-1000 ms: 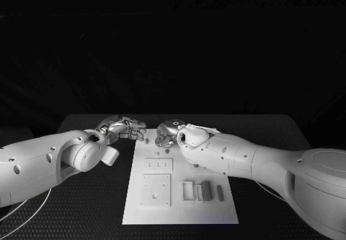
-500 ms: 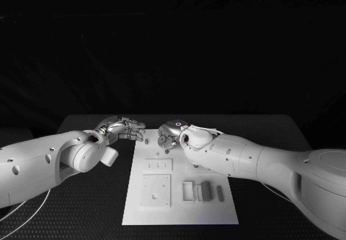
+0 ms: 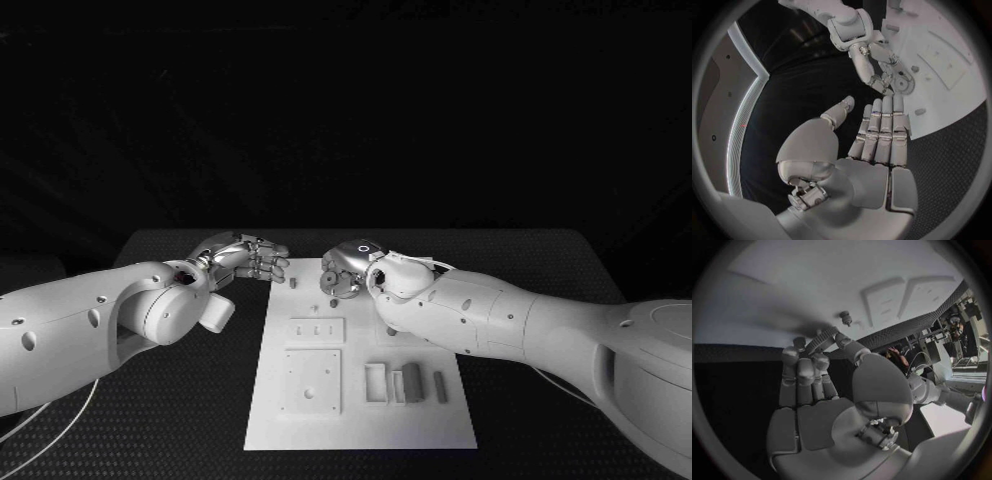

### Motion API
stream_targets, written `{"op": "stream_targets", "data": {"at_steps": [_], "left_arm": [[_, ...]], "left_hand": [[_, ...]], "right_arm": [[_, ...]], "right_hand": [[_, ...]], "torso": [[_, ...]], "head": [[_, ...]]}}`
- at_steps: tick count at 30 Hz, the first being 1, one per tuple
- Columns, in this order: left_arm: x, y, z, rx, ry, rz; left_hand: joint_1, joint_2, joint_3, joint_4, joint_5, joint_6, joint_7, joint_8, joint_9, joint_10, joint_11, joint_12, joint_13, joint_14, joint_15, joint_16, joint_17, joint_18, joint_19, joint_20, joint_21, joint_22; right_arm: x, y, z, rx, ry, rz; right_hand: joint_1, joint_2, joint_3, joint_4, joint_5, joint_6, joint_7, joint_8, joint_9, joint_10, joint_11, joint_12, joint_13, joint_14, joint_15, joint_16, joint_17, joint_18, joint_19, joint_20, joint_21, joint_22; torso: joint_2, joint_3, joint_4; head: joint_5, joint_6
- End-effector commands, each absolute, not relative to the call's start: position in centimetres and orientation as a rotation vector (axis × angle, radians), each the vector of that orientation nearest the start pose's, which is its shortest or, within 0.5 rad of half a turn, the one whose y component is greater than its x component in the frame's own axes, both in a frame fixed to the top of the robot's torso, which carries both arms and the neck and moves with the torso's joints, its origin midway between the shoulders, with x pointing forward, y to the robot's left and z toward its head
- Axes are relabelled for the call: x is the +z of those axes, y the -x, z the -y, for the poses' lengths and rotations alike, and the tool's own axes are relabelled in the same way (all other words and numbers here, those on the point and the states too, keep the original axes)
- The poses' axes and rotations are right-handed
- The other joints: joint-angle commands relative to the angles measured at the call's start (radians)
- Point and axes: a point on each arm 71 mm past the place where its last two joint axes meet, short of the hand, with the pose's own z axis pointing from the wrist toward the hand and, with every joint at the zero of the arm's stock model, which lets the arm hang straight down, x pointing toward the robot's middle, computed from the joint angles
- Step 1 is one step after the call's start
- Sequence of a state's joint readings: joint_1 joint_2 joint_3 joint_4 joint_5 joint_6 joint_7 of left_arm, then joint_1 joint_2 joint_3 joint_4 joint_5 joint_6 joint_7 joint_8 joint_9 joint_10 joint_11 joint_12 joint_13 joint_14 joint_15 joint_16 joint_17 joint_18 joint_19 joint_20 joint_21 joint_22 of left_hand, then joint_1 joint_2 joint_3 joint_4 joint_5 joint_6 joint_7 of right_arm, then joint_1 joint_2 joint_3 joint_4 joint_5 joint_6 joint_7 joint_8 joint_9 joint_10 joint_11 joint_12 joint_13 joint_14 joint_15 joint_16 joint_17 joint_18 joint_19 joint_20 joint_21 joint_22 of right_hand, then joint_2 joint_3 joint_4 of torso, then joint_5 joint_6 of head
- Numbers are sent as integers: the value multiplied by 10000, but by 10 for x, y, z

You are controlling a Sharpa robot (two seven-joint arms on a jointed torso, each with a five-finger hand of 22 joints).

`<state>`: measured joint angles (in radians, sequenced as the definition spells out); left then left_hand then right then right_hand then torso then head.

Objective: Assemble the parts on the task board

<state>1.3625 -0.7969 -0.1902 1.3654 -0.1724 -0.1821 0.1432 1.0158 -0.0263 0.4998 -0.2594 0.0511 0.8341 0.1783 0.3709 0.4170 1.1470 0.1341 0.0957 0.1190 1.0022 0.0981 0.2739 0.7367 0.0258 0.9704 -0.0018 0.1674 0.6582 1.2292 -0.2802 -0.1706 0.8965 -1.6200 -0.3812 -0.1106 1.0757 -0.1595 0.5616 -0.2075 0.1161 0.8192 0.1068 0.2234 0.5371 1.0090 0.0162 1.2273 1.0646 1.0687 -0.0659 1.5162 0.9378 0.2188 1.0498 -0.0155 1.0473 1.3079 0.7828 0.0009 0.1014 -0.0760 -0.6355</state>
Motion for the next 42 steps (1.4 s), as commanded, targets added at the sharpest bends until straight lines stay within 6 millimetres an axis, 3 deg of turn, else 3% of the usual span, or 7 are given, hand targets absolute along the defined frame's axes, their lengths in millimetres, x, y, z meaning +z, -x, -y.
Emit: {"op": "stream_targets", "data": {"at_steps": [1, 9, 18, 28, 33, 42], "left_arm": [[-172, -524, -227, -13069, 9237, -17360], [-172, -523, -228, -13050, 9252, -17357], [-172, -523, -229, -13037, 9265, -17345], [-172, -523, -229, -13037, 9266, -17347], [-172, -523, -234, -12962, 9317, -17284], [-172, -525, -242, -12820, 9360, -17113]], "left_hand": [[10, -116, 1, 61, -6, -73, 32, -30, -16, 10, 53, -58, 1, 22, 29, -57, 11, 147, 20, 32, -57, 18], [11, -113, 2, 63, -6, -73, 30, -29, -16, 11, 53, -60, 1, 23, 29, -60, 13, 147, 20, 32, -60, 19], [11, -114, 2, 63, -6, -73, 27, -27, -16, 13, 53, -61, 2, 24, 29, -64, 16, 146, 20, 32, -62, 21], [11, -115, 1, 64, -6, -73, 25, -26, -16, 14, 53, -64, 3, 24, 28, -67, 19, 146, 21, 32, -65, 23], [11, -114, 1, 65, -6, -73, 24, -25, -16, 15, 53, -66, 4, 25, 29, -69, 21, 146, 21, 32, -67, 24], [33, -103, 11, 55, -6, -40, -24, 1, -8, 50, 39, -56, 14, 29, 28, -78, 31, 146, 23, 31, -75, 30]], "right_arm": [[-226, -561, 80, 4641, 3931, -15613], [-226, -561, 83, 4742, 3799, -15608], [-226, -560, 88, 4822, 3702, -15642], [-226, -560, 93, 4874, 3537, -15604], [-222, -557, 104, 5836, 2699, -15258], [-188, -557, 134, 7955, 879, -15031]], "right_hand": [[-41, -66, 8, -29, 57, 830, 493, -49, -2, -821, 301, 64, -10, -3, 84, 20, -10, 430, 11, 7, -15, 140], [-128, -171, 37, 53, 58, 752, 527, -79, -29, -853, 332, 44, -31, -24, 111, -16, -32, 430, 7, 27, -52, 126], [-216, -512, 136, 268, 53, 53, 763, -414, -256, -1015, 554, 23, -64, -137, 314, -62, -54, 430, -50, 77, -152, 117], [-187, -439, 167, 310, 50, 113, 766, -359, -257, -1026, 563, 48, -64, -143, 332, -46, -50, 430, -47, 82, -153, 126], [-203, -406, 157, 343, 46, 152, 756, -321, -258, -1003, 554, 76, -65, -127, 326, -27, -48, 430, -26, 81, -139, 136], [-78, -171, 117, 178, 44, 272, 713, -196, -239, -998, 513, 74, -112, -143, 290, -61, -81, 430, -67, 80, -162, 149]], "torso": [[-1, -9, 2], [2, -10, 5], [4, -10, 4], [3, -7, 6], [3, -2, -15], [-8, 22, -38]], "head": [[-17, -2], [-24, -14], [-26, -31], [-45, -13], [-36, 32], [-69, 189]]}}
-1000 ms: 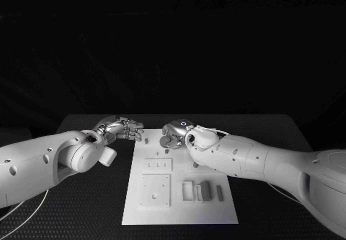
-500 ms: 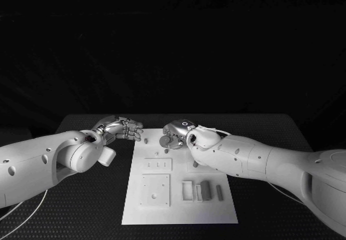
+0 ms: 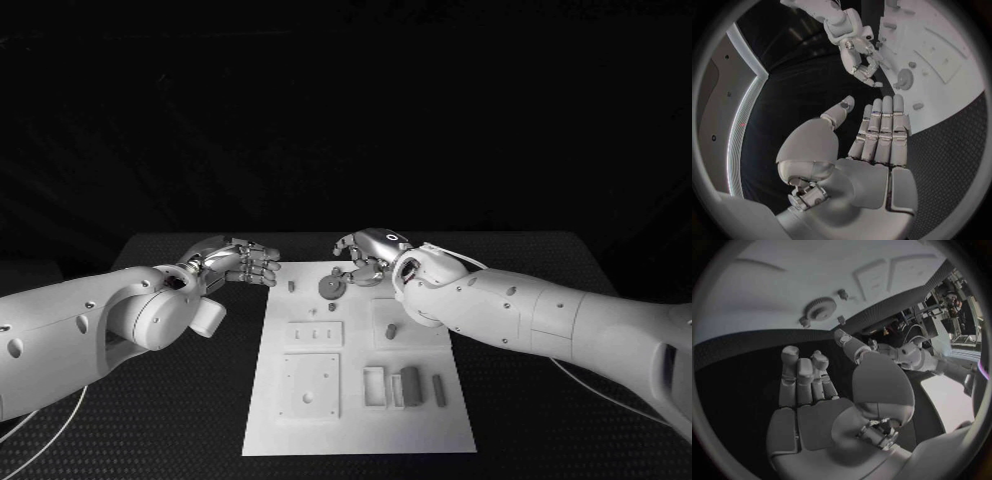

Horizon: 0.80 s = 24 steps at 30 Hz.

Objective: Assemble the parts on the task board

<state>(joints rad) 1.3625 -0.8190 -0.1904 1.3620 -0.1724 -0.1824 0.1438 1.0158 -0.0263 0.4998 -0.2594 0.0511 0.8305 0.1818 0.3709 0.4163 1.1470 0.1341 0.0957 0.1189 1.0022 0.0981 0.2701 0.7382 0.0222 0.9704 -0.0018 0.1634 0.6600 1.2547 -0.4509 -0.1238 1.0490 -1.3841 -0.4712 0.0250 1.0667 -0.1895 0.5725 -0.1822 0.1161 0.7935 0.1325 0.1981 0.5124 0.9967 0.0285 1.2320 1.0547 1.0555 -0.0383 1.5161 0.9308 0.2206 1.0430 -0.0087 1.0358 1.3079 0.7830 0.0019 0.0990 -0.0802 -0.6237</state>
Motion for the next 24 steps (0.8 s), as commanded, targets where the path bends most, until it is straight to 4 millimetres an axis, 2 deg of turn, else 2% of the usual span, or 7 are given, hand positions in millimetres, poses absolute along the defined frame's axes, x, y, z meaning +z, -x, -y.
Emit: {"op": "stream_targets", "data": {"at_steps": [1, 2, 7, 14, 17, 22, 24], "left_arm": [[-172, -525, -243, -12800, 9362, -17088], [-172, -526, -244, -12781, 9362, -17077], [-173, -528, -249, -12690, 9347, -17001], [-179, -530, -250, -12620, 9368, -17071], [-181, -530, -248, -12700, 9336, -17126], [-183, -529, -247, -12755, 9337, -17197], [-184, -528, -247, -12755, 9349, -17212]], "left_hand": [[35, -98, 12, 56, -6, 4, -65, 6, 0, 59, 36, -52, 17, 31, 28, -41, 19, 183, 24, 32, -35, 13], [36, -95, 12, 56, -6, 14, -71, 13, 2, 70, 32, -48, 20, 33, 28, -42, 21, 182, 25, 32, -36, 15], [60, -63, 19, 44, -5, 82, -107, 57, 16, 153, -5, -16, 43, 44, 35, -52, 38, 184, 32, 33, -44, 27], [88, -3, 25, 23, -6, 188, -144, 118, 34, 273, -56, 31, 77, 59, 34, -66, 61, 187, 39, 35, -53, 46], [84, 17, 19, 23, -6, 225, -152, 137, 39, 315, -75, 48, 90, 78, 30, -63, 74, 190, 50, 33, -52, 55], [81, 6, 12, 16, -7, 224, -156, 136, 38, 317, -77, 47, 91, 77, 31, -66, 77, 189, 49, 34, -55, 57], [79, 2, 9, 14, -7, 221, -157, 135, 37, 316, -76, 45, 91, 76, 32, -68, 78, 188, 48, 34, -56, 57]], "right_arm": [[-186, -558, 139, 8144, 725, -15141], [-183, -559, 145, 8220, 610, -15187], [-180, -563, 182, 8079, 652, -15655], [-180, -570, 227, 7513, 431, -15912], [-182, -573, 240, 7267, 317, -16079], [-184, -573, 255, 6778, 539, -16191], [-185, -572, 259, 6614, 593, -16175]], "right_hand": [[38, 170, 2, -118, 45, 535, 452, 69, 9, -879, 385, 20, -23, -19, 9, -75, -21, 412, -17, 16, -59, 148], [77, 217, -3, -174, 45, 538, 448, 81, 9, -886, 381, 13, -35, -29, 4, -89, -30, 412, -33, 21, -70, 148], [218, 375, -41, -438, 50, 539, 455, 127, 3, -933, 389, -20, -79, -75, 9, -137, -58, 412, -100, 58, -121, 148], [324, 363, -51, -613, 53, 566, 449, 173, 3, -971, 389, -42, -109, -120, 16, -166, -71, 412, -152, 98, -159, 150], [341, 332, -61, -660, 52, 560, 436, 180, 0, -987, 378, -51, -118, -139, 10, -178, -75, 412, -174, 115, -172, 152], [341, 278, -78, -714, 53, 531, 426, 185, -9, -1046, 368, -82, -137, -200, 1, -210, -84, 412, -237, 156, -212, 153], [334, 234, -85, -729, 54, 514, 421, 185, -14, -1078, 366, -96, -144, -234, 1, -227, -88, 412, -271, 176, -235, 151]], "torso": [[-15, 15, -22], [-20, 19, -29], [-80, 129, -169], [-174, 287, -307], [-202, 342, -334], [-210, 406, -350], [-207, 395, -351]], "head": [[-21, 94], [-30, 118], [69, 222], [118, 313], [166, 315], [153, 292], [133, 291]]}}
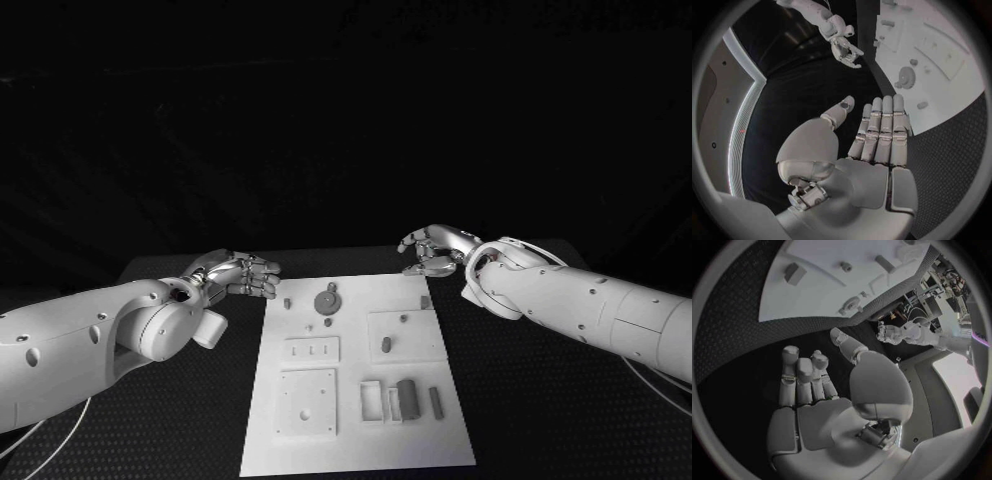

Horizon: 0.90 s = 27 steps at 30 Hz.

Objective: Assemble the parts on the task board

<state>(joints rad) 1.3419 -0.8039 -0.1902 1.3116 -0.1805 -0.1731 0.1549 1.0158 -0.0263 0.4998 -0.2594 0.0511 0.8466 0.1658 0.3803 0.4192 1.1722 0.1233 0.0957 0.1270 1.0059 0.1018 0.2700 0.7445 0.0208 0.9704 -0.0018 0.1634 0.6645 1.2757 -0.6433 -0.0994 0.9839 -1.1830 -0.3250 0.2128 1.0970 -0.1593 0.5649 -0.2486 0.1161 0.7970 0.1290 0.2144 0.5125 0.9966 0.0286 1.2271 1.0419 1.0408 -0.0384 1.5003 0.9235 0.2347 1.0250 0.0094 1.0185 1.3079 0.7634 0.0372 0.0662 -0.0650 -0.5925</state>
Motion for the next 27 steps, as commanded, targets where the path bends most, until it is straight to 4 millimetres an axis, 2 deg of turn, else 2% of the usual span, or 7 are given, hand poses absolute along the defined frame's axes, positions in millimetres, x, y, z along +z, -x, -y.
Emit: {"op": "stream_targets", "data": {"at_steps": [1, 4, 7, 9, 13, 19, 27], "left_arm": [[-184, -528, -247, -12757, 9353, -17220], [-185, -528, -248, -12753, 9362, -17222], [-185, -527, -248, -12745, 9369, -17222], [-185, -527, -247, -12762, 9358, -17228], [-185, -526, -244, -12831, 9328, -17275], [-186, -526, -245, -12803, 9367, -17306], [-188, -526, -246, -12781, 9396, -17329]], "left_hand": [[76, -1, 6, 13, -7, 58, 3, 40, 7, 62, 33, 43, 11, 38, -5, -69, 15, 201, 47, 35, -57, 13], [72, -8, 1, 10, -6, 50, 1, 35, 4, 55, 35, 37, 10, 32, -2, -75, 16, 200, 45, 36, -60, 14], [74, -15, -2, 3, -6, 39, 0, 29, 0, 45, 39, 29, 8, 27, -2, -80, 18, 201, 42, 35, -64, 15], [75, -19, -4, -3, -6, 29, -1, 23, -4, 36, 43, 21, 6, 25, -2, -84, 20, 201, 41, 36, -66, 17], [75, -24, -7, -9, -6, 11, -6, 13, -9, 16, 52, 6, 3, 25, -3, -89, 24, 201, 40, 36, -70, 19], [73, -32, -11, -14, -6, -6, -9, 3, -15, -4, 62, -9, -1, 24, -3, -94, 29, 201, 40, 37, -74, 22], [63, -31, -16, -9, -6, -17, -4, -3, -19, -14, 68, -18, -2, 25, -3, -99, 33, 200, 42, 38, -77, 25]], "right_arm": [[-186, -571, 262, 6547, 643, -16201], [-191, -568, 267, 6304, 782, -16234], [-195, -567, 272, 6005, 639, -16163], [-199, -566, 275, 5925, 502, -16145], [-209, -565, 280, 5852, 61, -16292], [-225, -558, 280, 5906, -90, -16585], [-229, -551, 281, 6083, -100, -16766]], "right_hand": [[21, -96, -14, -65, 54, 466, 456, 21, -18, -1094, 364, -55, -19, -106, 2, -77, -16, 271, -107, 8, -73, 151], [1, -144, -18, -53, 55, 433, 471, 12, -28, -1118, 375, -62, -24, -133, 6, -87, -18, 271, -126, 27, -89, 150], [-24, -191, -20, -25, 55, 413, 482, 10, -33, -1131, 385, -64, -27, -148, 15, -90, -18, 271, -132, 41, -98, 151], [-34, -207, -16, -7, 56, 410, 489, 12, -35, -1136, 392, -64, -29, -154, 19, -91, -18, 271, -133, 47, -101, 150], [-62, -265, -5, 46, 57, 375, 500, 6, -45, -1159, 402, -67, -33, -175, 31, -95, -19, 271, -140, 63, -115, 149], [-116, -374, 22, 183, 55, 244, 555, -35, -82, -1203, 454, -55, -36, -212, 76, -90, -16, 271, -147, 86, -136, 151], [-194, -399, 20, 326, 50, 246, 586, -9, -86, -1216, 485, -29, -35, -218, 107, -69, -10, 271, -141, 94, -136, 159]], "torso": [[-13, 45, -29], [-7, 20, -40], [2, 33, -52], [5, 11, -28], [1, -5, -8], [2, -16, -9], [1, -38, -13]], "head": [[-39, -17], [-95, 1], [-149, 22], [-187, 40], [-241, -9], [-237, -99], [-245, -159]]}}
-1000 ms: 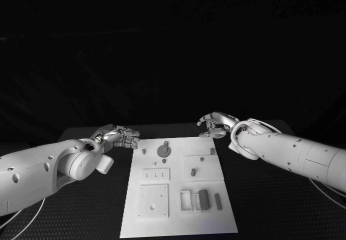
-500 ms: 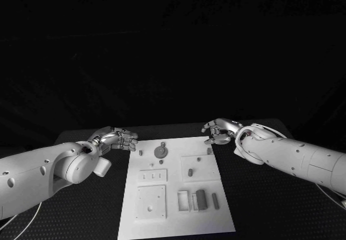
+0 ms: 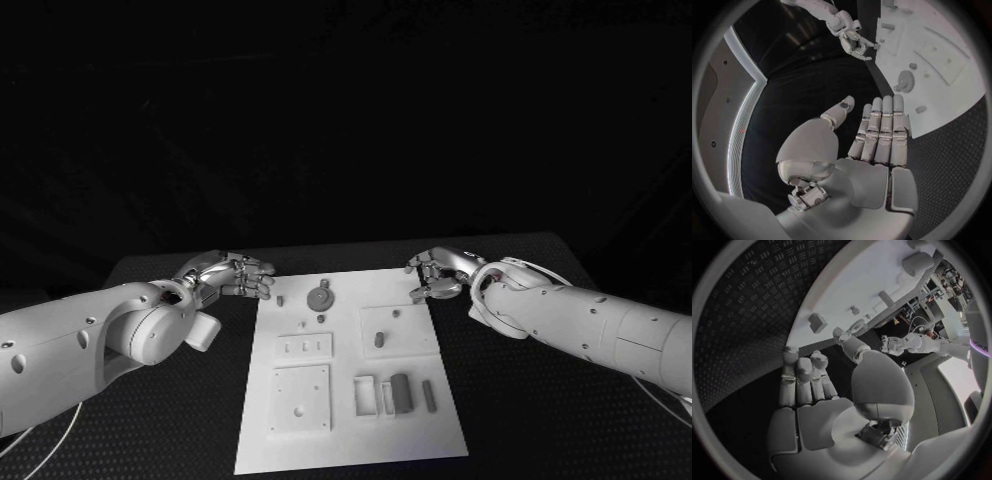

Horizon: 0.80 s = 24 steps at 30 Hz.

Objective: Assemble the parts on the task board

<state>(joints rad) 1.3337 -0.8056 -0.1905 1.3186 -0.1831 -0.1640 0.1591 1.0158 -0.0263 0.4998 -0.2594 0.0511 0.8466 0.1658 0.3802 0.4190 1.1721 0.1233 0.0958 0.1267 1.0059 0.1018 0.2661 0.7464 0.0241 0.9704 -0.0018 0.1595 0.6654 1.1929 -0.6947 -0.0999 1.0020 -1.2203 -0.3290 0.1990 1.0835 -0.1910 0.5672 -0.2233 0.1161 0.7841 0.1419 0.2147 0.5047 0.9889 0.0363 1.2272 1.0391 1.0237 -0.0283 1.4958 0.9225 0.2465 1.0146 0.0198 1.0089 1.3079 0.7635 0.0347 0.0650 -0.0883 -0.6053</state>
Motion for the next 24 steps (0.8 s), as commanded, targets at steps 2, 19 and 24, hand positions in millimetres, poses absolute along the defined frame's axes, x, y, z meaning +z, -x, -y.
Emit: {"op": "stream_targets", "data": {"at_steps": [2, 19, 24], "left_arm": [[-188, -526, -247, -12763, 9409, -17326], [-188, -525, -250, -12729, 9444, -17325], [-188, -525, -250, -12735, 9440, -17332]], "left_hand": [[61, -32, -17, -8, -7, -19, -2, -4, -18, -16, 69, -20, 1, 25, -3, -61, 14, 166, 42, 37, -38, 16], [53, -35, -20, -4, -7, -29, 7, -9, -22, -21, 74, -29, 1, 24, -5, -68, 20, 167, 43, 36, -44, 20], [53, -33, -19, -3, -6, -30, 8, -10, -23, -22, 74, -30, 2, 24, -5, -70, 22, 167, 43, 36, -46, 21]], "right_arm": [[-231, -549, 281, 6119, -118, -16802], [-244, -542, 285, 6055, -205, -17167], [-245, -542, 285, 6069, -184, -17227]], "right_hand": [[-93, -103, -9, 126, 49, 386, 463, 4, -7, -1143, 415, -19, -7, -48, 14, -14, 2, 153, -34, -9, -38, 163], [-33, 104, -25, 254, 49, 842, 280, 354, 128, -1027, 248, 82, -36, 30, -126, 77, 6, 153, 39, -71, 42, 190], [-64, 373, -58, 281, 48, 1076, 184, 500, 181, -964, 156, 92, -66, 79, -210, 97, -5, 153, 72, -100, 81, 191]], "torso": [[2, -13, -7], [4, -16, -15], [0, -25, -1]], "head": [[-8, -35], [-78, -107], [-84, -111]]}}
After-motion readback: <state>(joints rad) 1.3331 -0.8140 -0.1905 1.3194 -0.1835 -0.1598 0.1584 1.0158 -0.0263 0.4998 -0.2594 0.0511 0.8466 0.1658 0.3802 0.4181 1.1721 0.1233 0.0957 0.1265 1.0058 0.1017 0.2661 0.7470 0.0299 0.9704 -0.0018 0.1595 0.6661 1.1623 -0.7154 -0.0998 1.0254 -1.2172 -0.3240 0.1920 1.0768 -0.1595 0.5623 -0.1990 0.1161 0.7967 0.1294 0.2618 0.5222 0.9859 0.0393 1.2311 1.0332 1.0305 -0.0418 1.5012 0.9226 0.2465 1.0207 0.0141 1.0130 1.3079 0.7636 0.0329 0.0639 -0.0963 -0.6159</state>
